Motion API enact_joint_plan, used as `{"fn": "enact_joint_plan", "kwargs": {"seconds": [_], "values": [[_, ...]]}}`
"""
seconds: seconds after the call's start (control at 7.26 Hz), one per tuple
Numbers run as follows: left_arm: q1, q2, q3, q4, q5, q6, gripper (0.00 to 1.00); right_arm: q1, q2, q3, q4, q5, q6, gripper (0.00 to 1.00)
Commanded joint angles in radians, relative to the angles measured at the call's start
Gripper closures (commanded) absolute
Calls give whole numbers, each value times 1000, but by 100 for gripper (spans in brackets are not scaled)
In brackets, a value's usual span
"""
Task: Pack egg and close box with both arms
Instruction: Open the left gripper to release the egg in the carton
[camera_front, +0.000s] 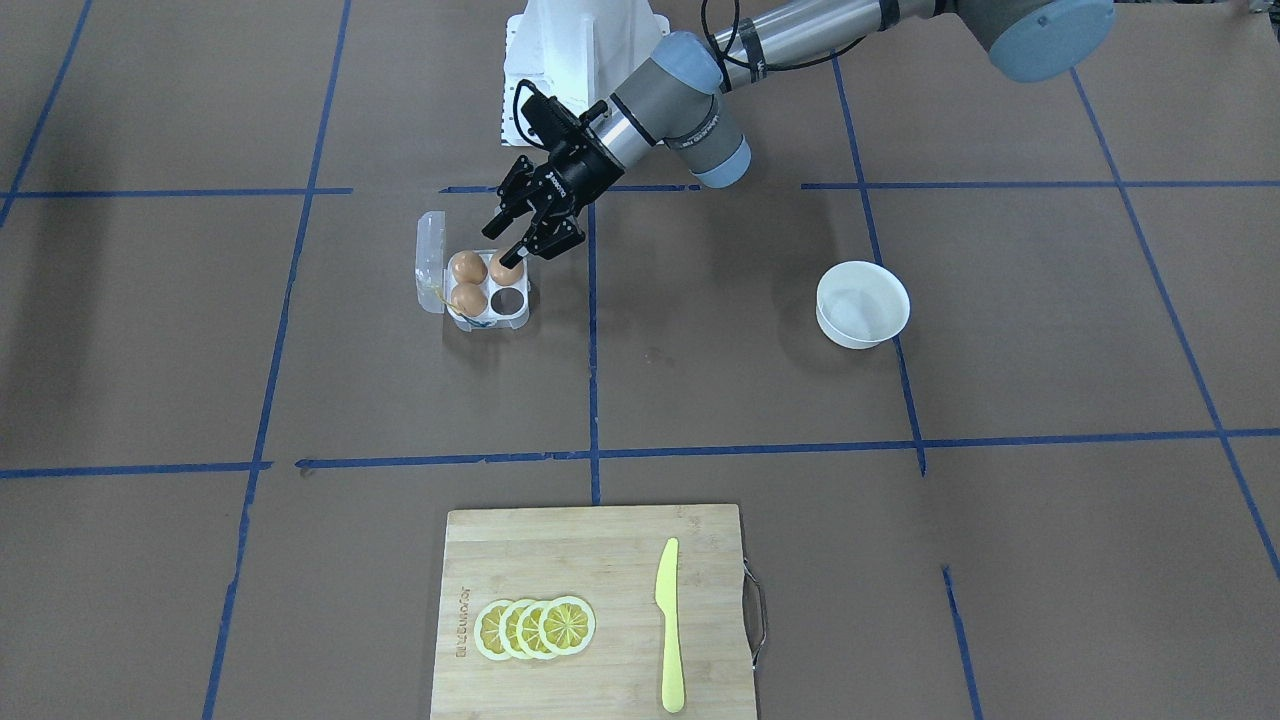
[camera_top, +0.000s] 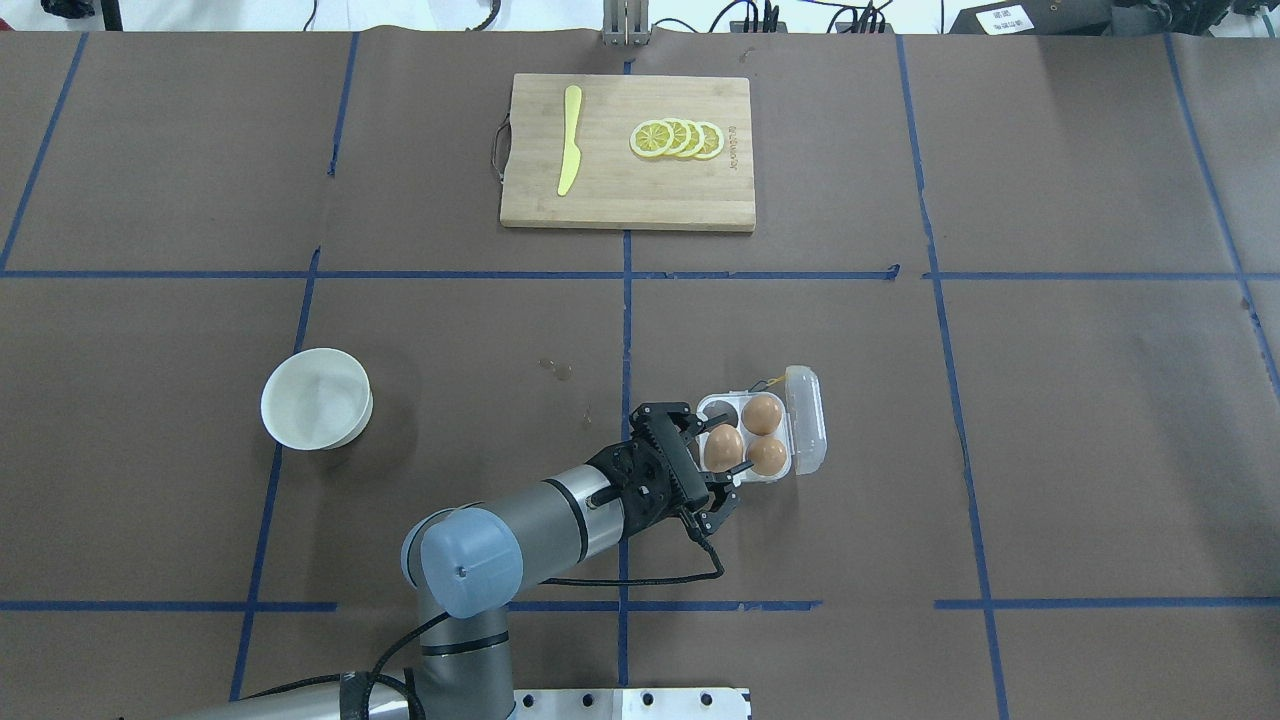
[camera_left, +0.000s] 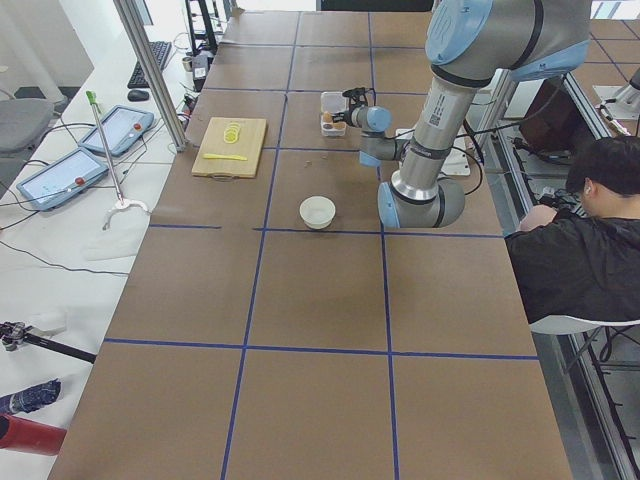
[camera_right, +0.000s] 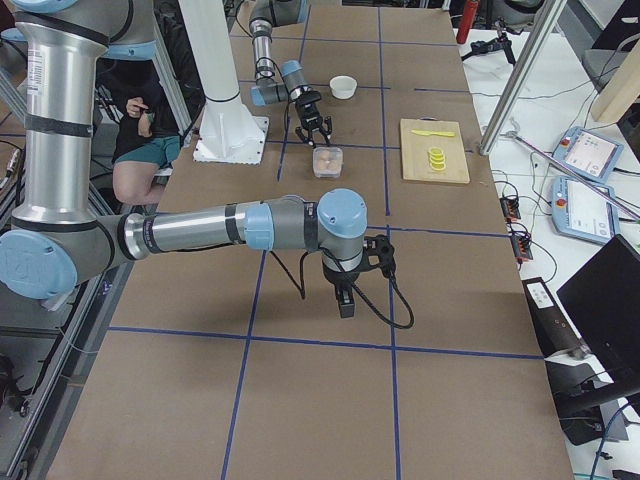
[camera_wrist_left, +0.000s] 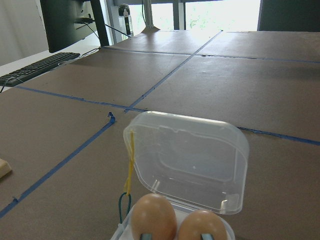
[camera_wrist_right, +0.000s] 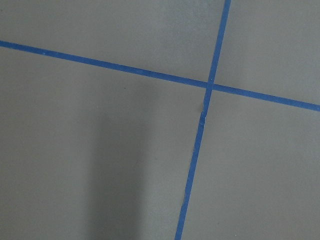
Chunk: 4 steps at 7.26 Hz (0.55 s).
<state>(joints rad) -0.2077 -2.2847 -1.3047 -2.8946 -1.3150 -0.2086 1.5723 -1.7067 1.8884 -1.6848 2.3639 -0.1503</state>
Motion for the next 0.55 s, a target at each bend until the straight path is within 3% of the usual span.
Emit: {"fn": "enact_joint_plan", "kwargs": {"seconds": [0.0,0.41], "values": [[1,1,-8,0,-6,0,39,0,-1,0,1,0,0,0],[-2,-1,-8,3,-24,6,35,0,-1,0,1,0,0,0]]}}
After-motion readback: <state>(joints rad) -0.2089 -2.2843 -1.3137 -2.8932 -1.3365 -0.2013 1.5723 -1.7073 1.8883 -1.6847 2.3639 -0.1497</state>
